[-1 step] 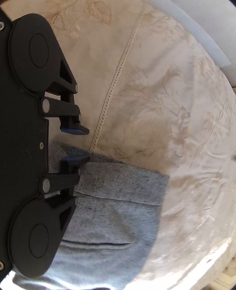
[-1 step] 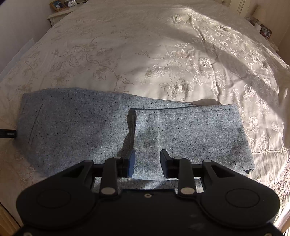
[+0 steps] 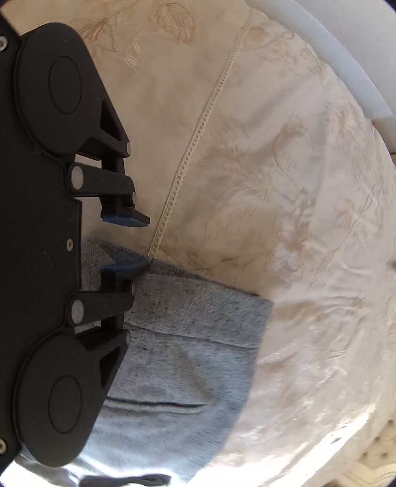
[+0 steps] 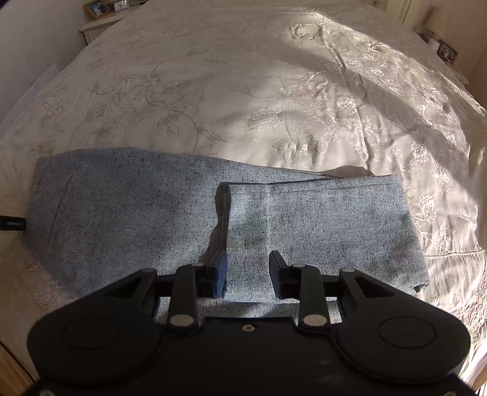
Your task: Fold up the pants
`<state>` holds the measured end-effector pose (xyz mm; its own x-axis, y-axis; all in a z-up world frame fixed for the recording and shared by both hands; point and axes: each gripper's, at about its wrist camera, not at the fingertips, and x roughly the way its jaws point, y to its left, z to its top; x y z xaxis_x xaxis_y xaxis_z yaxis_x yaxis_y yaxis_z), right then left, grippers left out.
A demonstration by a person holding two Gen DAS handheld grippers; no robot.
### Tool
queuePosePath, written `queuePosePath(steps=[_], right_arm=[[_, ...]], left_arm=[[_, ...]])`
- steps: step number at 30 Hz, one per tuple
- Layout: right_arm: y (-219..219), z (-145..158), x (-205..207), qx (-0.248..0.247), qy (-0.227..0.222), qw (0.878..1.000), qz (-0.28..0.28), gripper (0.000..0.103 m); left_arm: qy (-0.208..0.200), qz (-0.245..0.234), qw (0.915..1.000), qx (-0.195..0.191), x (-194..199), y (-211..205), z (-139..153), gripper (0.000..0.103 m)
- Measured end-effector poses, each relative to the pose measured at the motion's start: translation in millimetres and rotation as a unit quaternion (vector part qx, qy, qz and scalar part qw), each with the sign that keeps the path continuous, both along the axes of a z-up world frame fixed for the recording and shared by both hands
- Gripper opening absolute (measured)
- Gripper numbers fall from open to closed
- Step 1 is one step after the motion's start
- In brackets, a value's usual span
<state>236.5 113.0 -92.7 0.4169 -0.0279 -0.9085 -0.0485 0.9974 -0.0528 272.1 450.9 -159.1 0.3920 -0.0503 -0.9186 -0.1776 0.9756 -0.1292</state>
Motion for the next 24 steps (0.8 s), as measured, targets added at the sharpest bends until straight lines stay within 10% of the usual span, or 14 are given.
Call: queuePosePath(steps=[6, 13, 24], right_arm=[[10.3, -2.9, 7.5, 0.002, 0.009, 1.000, 0.004, 0.031], [19.9, -1.0, 10.0, 0.007, 0.010, 1.000, 0.014, 0.031], [18.0, -2.6, 12.9, 0.014, 0.022, 1.000, 0.008, 0.031]], left_arm=[[-0.033, 0.013, 0.9971, -0.068, -9.4, 14.8, 27.7, 0.037], [0.000, -0.063, 0.9975, -0.033, 12.7, -15.8, -9.4, 0.055], [0.016, -0.063, 0.9947, -0.080, 29.3, -13.4, -45.9, 0.102]])
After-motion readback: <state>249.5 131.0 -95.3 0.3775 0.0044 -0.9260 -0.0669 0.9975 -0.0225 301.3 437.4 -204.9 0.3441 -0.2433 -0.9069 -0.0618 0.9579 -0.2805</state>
